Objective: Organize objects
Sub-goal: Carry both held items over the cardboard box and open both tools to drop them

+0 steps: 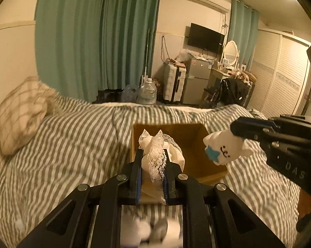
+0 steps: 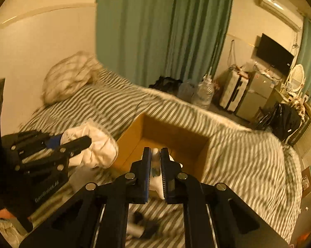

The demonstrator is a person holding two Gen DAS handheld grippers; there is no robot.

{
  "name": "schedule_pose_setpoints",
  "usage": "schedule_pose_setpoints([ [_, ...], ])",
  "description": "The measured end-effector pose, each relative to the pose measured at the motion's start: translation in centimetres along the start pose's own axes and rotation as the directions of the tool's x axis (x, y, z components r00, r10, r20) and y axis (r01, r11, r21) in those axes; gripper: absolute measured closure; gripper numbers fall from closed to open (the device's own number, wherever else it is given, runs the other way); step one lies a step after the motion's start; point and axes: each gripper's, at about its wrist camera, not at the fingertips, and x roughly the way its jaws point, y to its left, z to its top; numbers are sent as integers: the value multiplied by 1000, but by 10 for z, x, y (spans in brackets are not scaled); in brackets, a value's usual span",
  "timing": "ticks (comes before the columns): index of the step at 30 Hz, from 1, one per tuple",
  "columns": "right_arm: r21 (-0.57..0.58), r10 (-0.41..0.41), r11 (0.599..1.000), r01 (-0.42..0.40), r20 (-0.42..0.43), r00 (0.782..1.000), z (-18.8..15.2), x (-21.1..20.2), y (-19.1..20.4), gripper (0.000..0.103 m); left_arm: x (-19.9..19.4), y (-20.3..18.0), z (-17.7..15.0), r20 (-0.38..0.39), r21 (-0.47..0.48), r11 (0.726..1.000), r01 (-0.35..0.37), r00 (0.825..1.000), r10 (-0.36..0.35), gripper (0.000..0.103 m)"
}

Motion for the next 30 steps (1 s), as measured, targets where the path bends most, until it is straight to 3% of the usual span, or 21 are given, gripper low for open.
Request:
schedule_pose_setpoints([
  [7,32,-22,999,23,-38,999,28,76,-37,94,84,1,22,-58,-6,1000,18,998,-18,87],
  [11,56,-4,998,10,-95,995,17,126,-47,94,125,2,12,-113,2,1000,19,993,-19,87],
  [16,107,42,994,-28,-128,991,-3,158,-60,93,142,-1,-1,-170,4,999,36,985,-35,84],
  [18,128,51,991,-35,-124,991,-8,155,-66,93,139,-2,-1,-171,11,1000,21,985,-19,70],
  [19,138,50,990,-34,-111,993,-6,150,-69,92,134,-1,0,-168,8,1000,16,986,-14,50],
  [20,144,45,989,-31,-97,994,-6,145,-72,80,127,-1,2,-161,4,1000,10,987,-9,31],
  [21,149,37,988,-24,-84,996,-4,137,-74,62,119,-1,3,-152,0,1000,-3,988,3,24],
  [23,163,19,986,-11,-46,999,1,114,-75,48,100,3,6,-123,-4,1000,-31,992,30,21],
  [26,157,-7,988,8,-9,1000,7,79,-73,48,68,7,10,-93,4,999,-50,994,51,18],
  [30,125,-31,992,25,49,998,8,21,-64,38,13,16,8,-29,12,996,-88,996,89,3],
])
